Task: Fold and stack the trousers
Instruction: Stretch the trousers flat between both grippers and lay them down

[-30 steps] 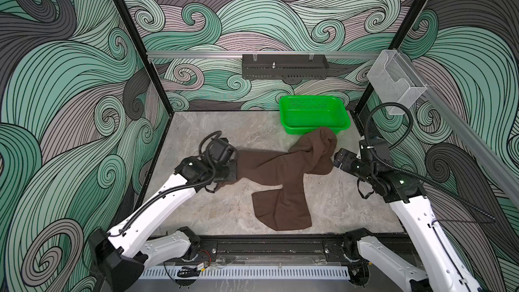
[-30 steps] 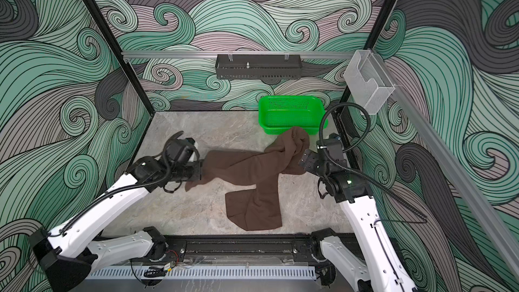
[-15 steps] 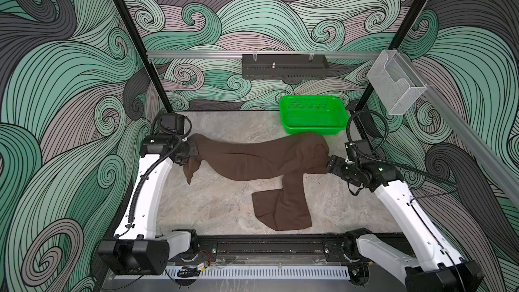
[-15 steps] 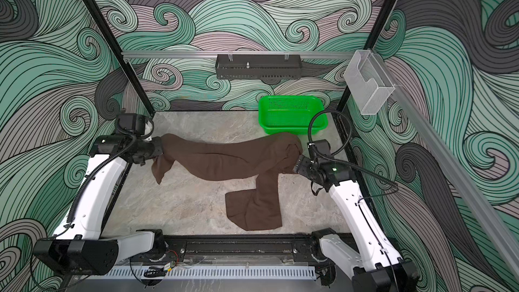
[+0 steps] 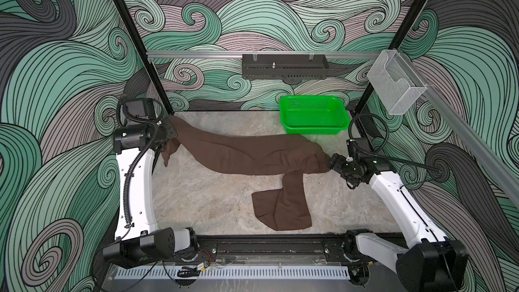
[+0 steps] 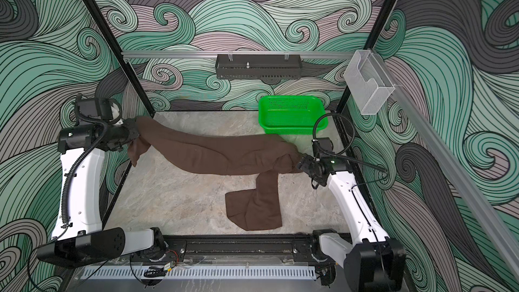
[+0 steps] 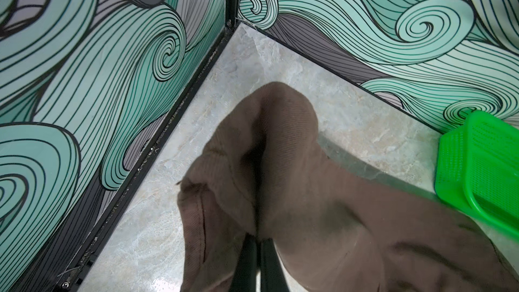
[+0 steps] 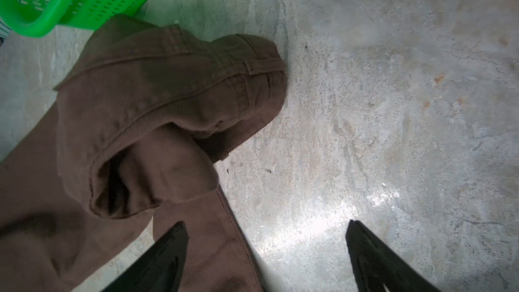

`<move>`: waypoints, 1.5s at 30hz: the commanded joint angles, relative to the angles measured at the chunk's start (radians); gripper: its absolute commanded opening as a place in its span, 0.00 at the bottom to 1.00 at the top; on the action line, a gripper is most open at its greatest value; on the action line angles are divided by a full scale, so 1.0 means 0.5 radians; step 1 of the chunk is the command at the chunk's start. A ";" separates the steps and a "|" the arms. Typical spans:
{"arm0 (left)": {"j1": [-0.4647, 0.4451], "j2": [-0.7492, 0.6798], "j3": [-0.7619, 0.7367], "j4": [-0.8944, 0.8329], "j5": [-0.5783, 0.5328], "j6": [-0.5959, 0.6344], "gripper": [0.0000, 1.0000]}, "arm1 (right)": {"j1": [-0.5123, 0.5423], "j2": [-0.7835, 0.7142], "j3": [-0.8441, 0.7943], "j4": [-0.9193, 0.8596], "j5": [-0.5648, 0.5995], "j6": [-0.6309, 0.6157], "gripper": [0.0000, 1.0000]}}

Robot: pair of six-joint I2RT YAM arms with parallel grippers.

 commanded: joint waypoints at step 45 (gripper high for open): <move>0.298 0.346 0.374 0.359 0.648 -0.196 0.00 | -0.366 0.406 1.216 -0.146 -0.152 0.037 0.00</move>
